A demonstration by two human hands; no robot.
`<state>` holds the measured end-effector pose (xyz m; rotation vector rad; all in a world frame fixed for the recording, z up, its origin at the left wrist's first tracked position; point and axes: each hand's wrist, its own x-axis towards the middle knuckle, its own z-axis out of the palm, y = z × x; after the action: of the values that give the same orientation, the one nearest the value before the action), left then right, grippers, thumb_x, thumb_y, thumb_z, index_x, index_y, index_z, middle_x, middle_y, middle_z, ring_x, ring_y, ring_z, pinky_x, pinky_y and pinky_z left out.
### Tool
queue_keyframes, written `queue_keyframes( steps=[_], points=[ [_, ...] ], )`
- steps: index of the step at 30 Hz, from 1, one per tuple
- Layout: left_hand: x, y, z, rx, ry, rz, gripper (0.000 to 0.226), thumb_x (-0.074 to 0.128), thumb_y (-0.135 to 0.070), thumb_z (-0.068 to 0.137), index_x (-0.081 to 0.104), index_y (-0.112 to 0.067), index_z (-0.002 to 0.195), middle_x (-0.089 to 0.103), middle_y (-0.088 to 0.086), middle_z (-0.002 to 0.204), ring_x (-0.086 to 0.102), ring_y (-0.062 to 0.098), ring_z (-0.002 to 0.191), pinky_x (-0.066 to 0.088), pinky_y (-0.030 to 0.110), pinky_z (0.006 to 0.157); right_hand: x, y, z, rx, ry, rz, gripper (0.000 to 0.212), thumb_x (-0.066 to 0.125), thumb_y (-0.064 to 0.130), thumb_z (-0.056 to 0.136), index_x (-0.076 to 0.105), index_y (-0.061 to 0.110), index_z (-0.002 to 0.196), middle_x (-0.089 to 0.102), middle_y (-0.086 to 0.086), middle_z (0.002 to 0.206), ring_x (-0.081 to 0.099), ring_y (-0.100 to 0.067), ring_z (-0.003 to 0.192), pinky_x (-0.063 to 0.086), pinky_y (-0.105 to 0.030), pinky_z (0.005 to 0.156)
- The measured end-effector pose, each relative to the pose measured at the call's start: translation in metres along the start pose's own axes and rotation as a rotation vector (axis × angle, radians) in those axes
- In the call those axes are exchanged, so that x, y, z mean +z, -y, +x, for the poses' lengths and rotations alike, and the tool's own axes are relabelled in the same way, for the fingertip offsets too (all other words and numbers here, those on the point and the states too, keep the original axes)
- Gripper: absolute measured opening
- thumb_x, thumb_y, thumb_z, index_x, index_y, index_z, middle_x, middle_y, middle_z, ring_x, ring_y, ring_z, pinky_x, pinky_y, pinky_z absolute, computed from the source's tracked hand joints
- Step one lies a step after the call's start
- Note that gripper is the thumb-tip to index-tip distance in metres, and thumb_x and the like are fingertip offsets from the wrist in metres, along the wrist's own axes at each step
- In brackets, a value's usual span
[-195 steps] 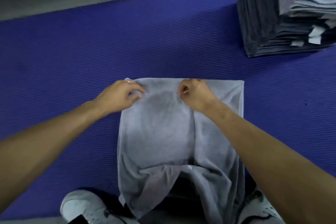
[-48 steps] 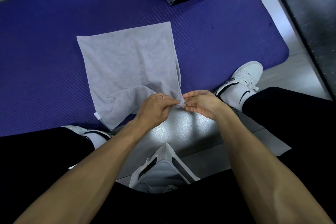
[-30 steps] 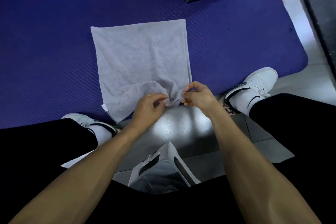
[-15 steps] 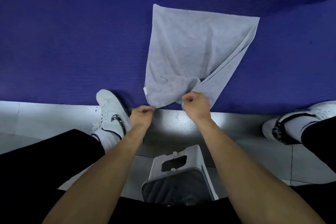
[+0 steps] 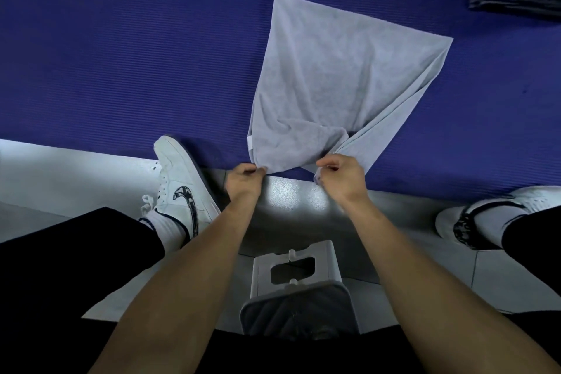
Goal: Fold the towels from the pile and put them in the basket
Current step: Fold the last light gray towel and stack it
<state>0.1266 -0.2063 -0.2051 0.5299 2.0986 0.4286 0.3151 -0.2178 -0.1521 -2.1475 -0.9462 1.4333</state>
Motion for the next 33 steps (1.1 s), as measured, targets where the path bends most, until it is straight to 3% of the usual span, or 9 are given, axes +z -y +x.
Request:
queue_keyframes(
  steps=[6,11,14,18,21,23,28,30,33],
  points=[
    [-0.007,0.005,0.003,-0.07,0.054,-0.177,0.016,0.075,-0.015,0.085,0.065,-0.022,0.074,0.069,0.001,0.074,0.068,0.018,0.076,0.058,0.035,0.084,0.0,0.003,-0.005,0.011,0.003,-0.004,0.027,0.051,-0.003,0.087,0.071,0.013,0.096,0.069,0.004,0.071,0.07,-0.017,0.076,0.057,-0.026,0.076],
    [-0.012,0.003,0.0,-0.132,0.106,-0.343,0.014,0.07,-0.005,0.088,0.062,-0.016,0.084,0.066,0.004,0.074,0.063,0.011,0.065,0.057,0.022,0.066,0.001,0.001,-0.003,0.029,0.01,0.041,0.025,0.051,-0.003,0.086,0.07,0.011,0.093,0.069,0.001,0.067,0.068,-0.014,0.068,0.058,-0.032,0.075],
    [-0.016,0.004,-0.001,-0.129,0.172,-0.309,0.005,0.067,-0.009,0.092,0.065,-0.011,0.096,0.065,0.002,0.077,0.062,0.01,0.067,0.057,0.028,0.078,-0.005,0.004,-0.005,-0.004,0.043,-0.01,0.023,0.056,-0.001,0.087,0.07,0.012,0.101,0.067,0.007,0.071,0.063,0.001,0.063,0.049,-0.011,0.064],
    [-0.026,-0.003,-0.01,0.089,0.148,0.019,0.009,0.062,-0.022,0.096,0.066,-0.015,0.094,0.067,0.002,0.083,0.06,0.013,0.073,0.052,0.029,0.076,-0.033,0.009,-0.008,-0.194,0.086,-0.219,0.029,0.07,0.004,0.086,0.068,0.018,0.111,0.06,0.002,0.096,0.06,-0.001,0.077,0.041,-0.002,0.064],
    [-0.033,-0.026,-0.027,0.27,0.105,0.036,0.007,0.059,-0.022,0.097,0.058,-0.015,0.101,0.07,0.003,0.089,0.067,0.011,0.07,0.05,0.021,0.066,-0.061,0.014,-0.014,-0.323,-0.012,-0.295,0.024,0.07,0.008,0.088,0.072,0.016,0.11,0.057,0.002,0.099,0.06,-0.009,0.084,0.046,-0.015,0.08],
    [-0.037,-0.045,-0.043,0.419,0.089,-0.009,0.015,0.059,-0.018,0.097,0.051,-0.02,0.109,0.071,0.001,0.079,0.067,0.005,0.059,0.051,0.014,0.059,-0.079,0.018,-0.019,-0.396,-0.081,-0.297,0.019,0.07,0.013,0.089,0.075,0.02,0.107,0.06,0.001,0.096,0.06,-0.013,0.084,0.05,-0.024,0.082],
    [-0.05,-0.094,-0.07,0.715,0.308,0.027,0.012,0.065,-0.015,0.094,0.068,-0.026,0.09,0.073,-0.002,0.076,0.072,0.013,0.068,0.059,0.038,0.081,-0.11,0.027,-0.029,-0.532,-0.151,-0.359,0.011,0.07,0.026,0.091,0.079,0.023,0.096,0.051,0.001,0.086,0.053,-0.014,0.075,0.05,-0.03,0.072],
    [-0.056,-0.112,-0.077,0.75,0.376,0.085,0.01,0.071,-0.017,0.089,0.072,-0.026,0.09,0.074,-0.004,0.082,0.071,0.006,0.074,0.057,0.029,0.085,-0.122,0.031,-0.035,-0.557,-0.175,-0.338,0.013,0.068,0.026,0.092,0.079,0.019,0.094,0.053,0.002,0.094,0.053,-0.013,0.083,0.048,-0.024,0.076],
    [-0.066,-0.134,-0.09,0.85,0.433,0.265,0.022,0.074,-0.009,0.085,0.073,-0.018,0.105,0.073,-0.004,0.085,0.065,-0.011,0.075,0.046,0.003,0.072,-0.141,0.037,-0.049,-0.597,-0.2,-0.292,0.017,0.066,0.021,0.094,0.076,0.012,0.084,0.065,0.002,0.089,0.056,-0.015,0.083,0.049,-0.029,0.078]
  ],
)
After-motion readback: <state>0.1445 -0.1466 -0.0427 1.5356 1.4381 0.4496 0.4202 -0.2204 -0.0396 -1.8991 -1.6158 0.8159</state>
